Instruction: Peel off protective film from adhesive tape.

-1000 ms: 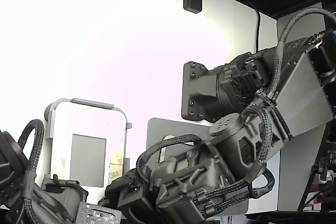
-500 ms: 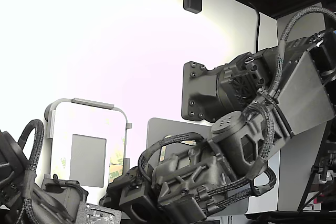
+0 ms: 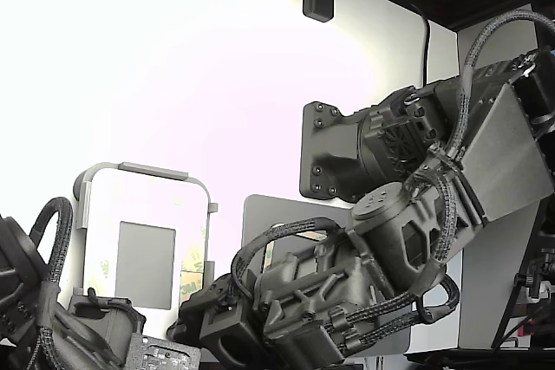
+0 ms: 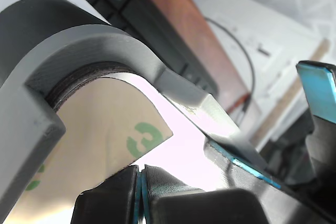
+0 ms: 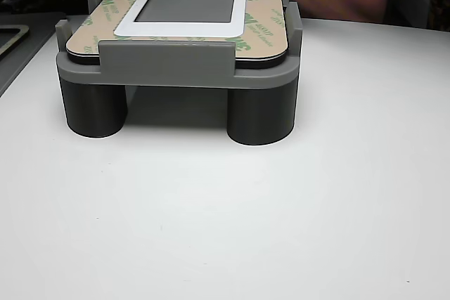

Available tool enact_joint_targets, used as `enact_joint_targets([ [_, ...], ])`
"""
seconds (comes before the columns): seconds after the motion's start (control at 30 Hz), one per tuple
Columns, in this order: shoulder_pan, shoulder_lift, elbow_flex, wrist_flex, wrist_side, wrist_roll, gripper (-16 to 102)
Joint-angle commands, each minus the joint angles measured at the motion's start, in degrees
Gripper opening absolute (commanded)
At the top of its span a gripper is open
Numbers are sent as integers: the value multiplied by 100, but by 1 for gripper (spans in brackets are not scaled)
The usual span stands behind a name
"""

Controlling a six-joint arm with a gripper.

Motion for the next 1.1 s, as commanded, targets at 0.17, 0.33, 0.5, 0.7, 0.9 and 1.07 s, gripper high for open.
enact_joint_targets([
  [0.17, -88, 132, -229, 44, 18, -18, -9],
  [0.33, -88, 167, -237, 97, 44, -35, -9],
  [0.5, -97, 176, -193, 105, 53, -35, -9],
  [0.7, -97, 220, -158, 123, 62, -44, -9],
  [0.9, -97, 272, -105, 141, 70, -44, -9],
  [1.07, -97, 334, 18, 97, 79, -35, -9],
])
